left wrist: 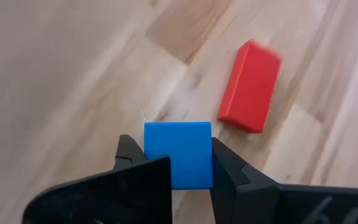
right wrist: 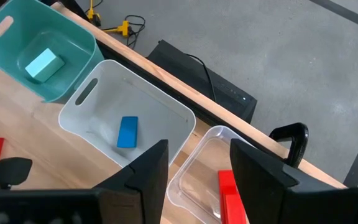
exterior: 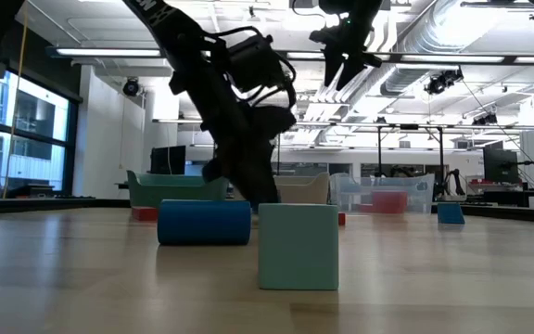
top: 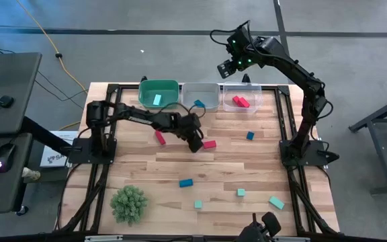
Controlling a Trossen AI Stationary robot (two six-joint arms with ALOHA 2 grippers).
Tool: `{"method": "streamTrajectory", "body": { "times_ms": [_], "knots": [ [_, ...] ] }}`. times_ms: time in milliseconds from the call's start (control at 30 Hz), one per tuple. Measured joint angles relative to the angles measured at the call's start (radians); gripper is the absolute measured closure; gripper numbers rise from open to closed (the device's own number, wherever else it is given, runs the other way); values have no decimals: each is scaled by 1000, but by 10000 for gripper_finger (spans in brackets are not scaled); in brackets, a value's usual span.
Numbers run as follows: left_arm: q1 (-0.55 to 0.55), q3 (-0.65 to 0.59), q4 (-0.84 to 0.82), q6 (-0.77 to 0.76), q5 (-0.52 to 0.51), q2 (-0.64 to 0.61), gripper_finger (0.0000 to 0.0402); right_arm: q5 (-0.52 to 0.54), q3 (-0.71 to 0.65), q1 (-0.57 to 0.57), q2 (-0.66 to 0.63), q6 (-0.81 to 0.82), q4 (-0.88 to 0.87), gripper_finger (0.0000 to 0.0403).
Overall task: Sort & place blocks by color
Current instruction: Put the blue block into the gray bin
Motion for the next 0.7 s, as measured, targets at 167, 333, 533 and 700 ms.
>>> {"method": "streamTrajectory", "body": {
  "times_ms": [167,333,533,700],
  "knots": [
    [55,0,14,56,14,-63,386,0,0,0,0,8,0,240],
    [130,0,25,138,12,-134,386,0,0,0,0,27,0,240],
    [233,1,39,244,9,-198,386,-1,0,0,0,60,0,240],
    [295,1,104,348,8,-230,385,9,0,0,0,99,0,240]
  ]
}}
